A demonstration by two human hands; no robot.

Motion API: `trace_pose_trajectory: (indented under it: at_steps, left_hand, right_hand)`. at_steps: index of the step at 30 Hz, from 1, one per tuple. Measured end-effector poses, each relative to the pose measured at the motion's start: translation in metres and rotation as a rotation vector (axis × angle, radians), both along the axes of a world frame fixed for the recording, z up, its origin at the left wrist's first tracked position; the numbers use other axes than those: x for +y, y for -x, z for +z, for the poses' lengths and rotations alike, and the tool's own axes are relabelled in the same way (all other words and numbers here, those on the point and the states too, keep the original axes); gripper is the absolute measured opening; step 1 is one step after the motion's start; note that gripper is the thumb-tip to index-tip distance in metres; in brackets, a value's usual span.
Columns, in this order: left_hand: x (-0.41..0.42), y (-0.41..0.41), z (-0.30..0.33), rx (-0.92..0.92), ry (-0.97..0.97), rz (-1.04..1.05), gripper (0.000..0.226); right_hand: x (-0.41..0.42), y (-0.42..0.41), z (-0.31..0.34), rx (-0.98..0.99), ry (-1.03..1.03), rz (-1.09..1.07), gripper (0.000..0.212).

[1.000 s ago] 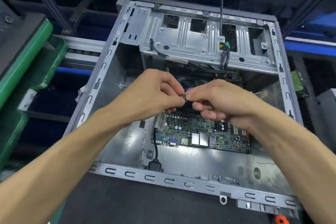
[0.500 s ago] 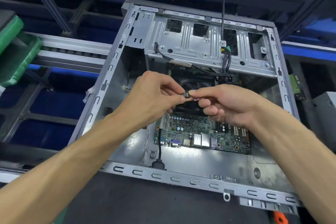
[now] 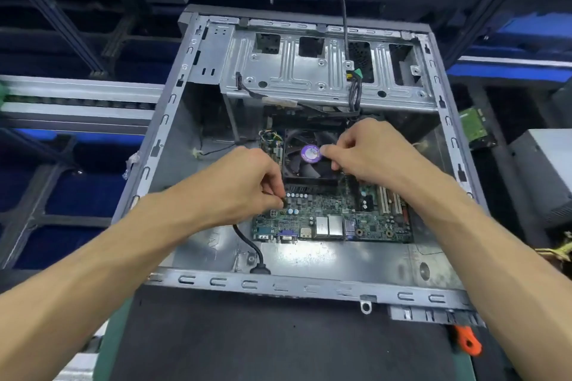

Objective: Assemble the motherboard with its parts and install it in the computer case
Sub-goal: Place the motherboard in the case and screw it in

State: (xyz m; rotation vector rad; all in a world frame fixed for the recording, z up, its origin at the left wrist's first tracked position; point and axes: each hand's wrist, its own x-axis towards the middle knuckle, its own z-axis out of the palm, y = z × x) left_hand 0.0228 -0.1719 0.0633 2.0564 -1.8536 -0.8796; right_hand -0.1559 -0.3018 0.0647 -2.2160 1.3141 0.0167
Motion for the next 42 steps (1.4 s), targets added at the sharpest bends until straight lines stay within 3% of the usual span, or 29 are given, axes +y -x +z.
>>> trace_pose_trajectory:
  at_steps: [5,17,42]
  left_hand:
    - [0.000,0.000,-0.010,-0.125,-0.078,-0.079,0.012]
    - [-0.004,0.005,-0.026,-0.342,-0.070,-0.263,0.006]
    - [-0.005,0.014,-0.029,-0.365,-0.084,-0.293,0.007]
  right_hand:
    - [-0.003,0.001,-0.009,-0.019,0.006,0.003,0.031]
    - [-0.007,-0.003,-0.020,-0.038,-0.014,0.039,0.028]
    - [-0.005,-0.008,-0.020,-0.027,0.003,0.018,0.034]
